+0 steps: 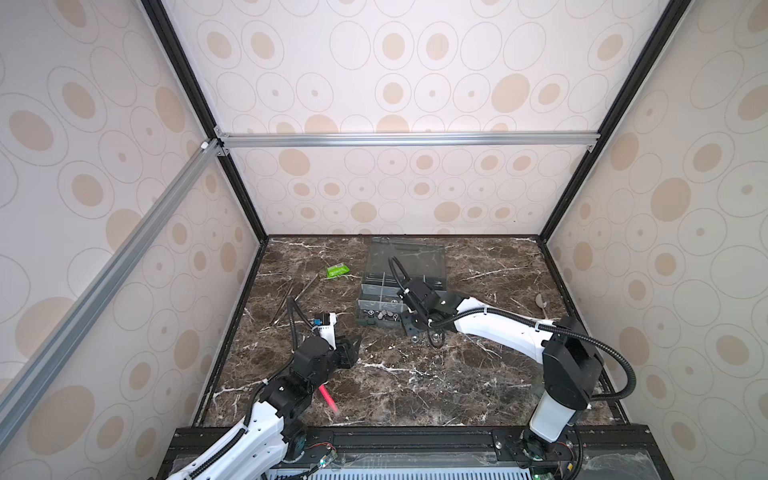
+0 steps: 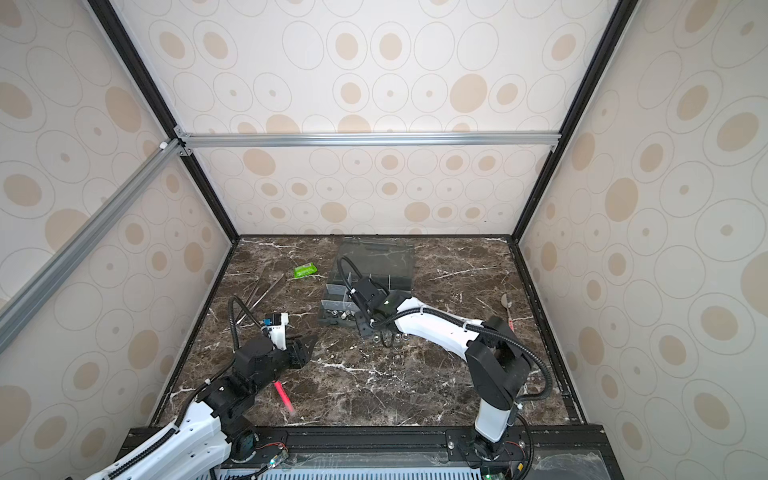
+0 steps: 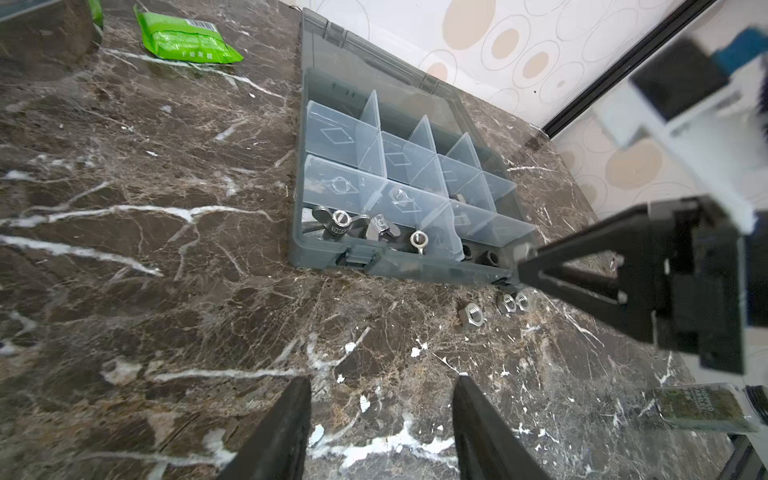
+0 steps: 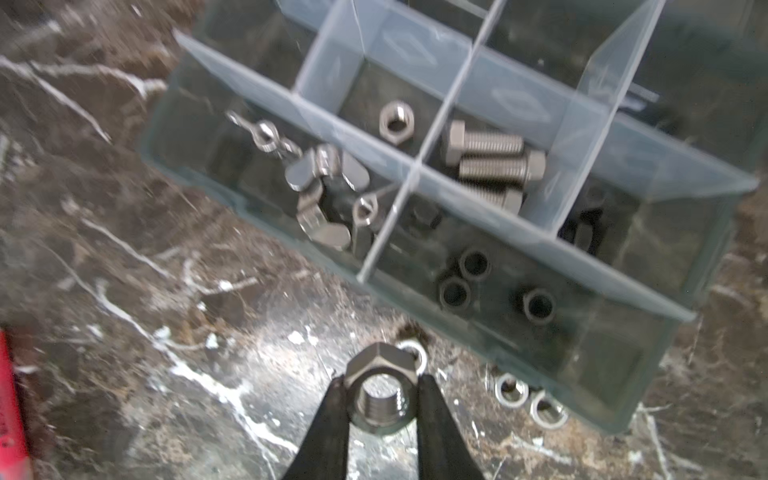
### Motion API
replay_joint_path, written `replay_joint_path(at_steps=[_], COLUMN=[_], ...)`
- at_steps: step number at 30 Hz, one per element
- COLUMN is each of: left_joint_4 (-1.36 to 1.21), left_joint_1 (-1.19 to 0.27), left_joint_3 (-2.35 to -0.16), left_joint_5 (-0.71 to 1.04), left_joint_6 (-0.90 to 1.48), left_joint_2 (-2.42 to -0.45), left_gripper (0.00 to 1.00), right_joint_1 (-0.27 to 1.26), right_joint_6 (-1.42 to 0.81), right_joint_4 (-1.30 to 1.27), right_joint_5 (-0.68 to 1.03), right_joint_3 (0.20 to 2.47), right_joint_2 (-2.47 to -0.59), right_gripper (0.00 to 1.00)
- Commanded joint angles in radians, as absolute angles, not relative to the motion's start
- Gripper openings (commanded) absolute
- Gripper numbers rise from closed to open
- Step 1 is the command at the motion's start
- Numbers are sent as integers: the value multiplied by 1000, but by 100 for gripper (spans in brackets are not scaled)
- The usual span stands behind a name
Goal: Sort the screws and nuts into containers
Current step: 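Carry the silver nut with the right gripper into the nut compartment and release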
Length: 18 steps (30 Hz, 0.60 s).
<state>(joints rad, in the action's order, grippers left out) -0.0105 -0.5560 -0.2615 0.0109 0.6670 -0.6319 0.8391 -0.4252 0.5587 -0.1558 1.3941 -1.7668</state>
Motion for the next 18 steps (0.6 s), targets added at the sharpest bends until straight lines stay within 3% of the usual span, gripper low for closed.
replay_joint_path(at_steps=[1, 8, 18], left_joint_4=[4, 0, -17], left_joint_1=[-547, -546, -547], left_joint_3=[-258, -242, -221], left_joint_5=[11, 11, 30], left_joint_6=[687, 699, 729], left_joint_2=[-613, -587, -572], left_gripper=[55, 55, 55], right_joint_1=[814, 768, 743], right_joint_6=[-364, -340, -367], right_joint_4=[607, 655, 693], right_joint_5=[-158, -137, -106], right_joint_3=[1509, 1757, 1905], right_joint_2=[-1846, -2037, -2181], right_gripper=[23, 23, 24])
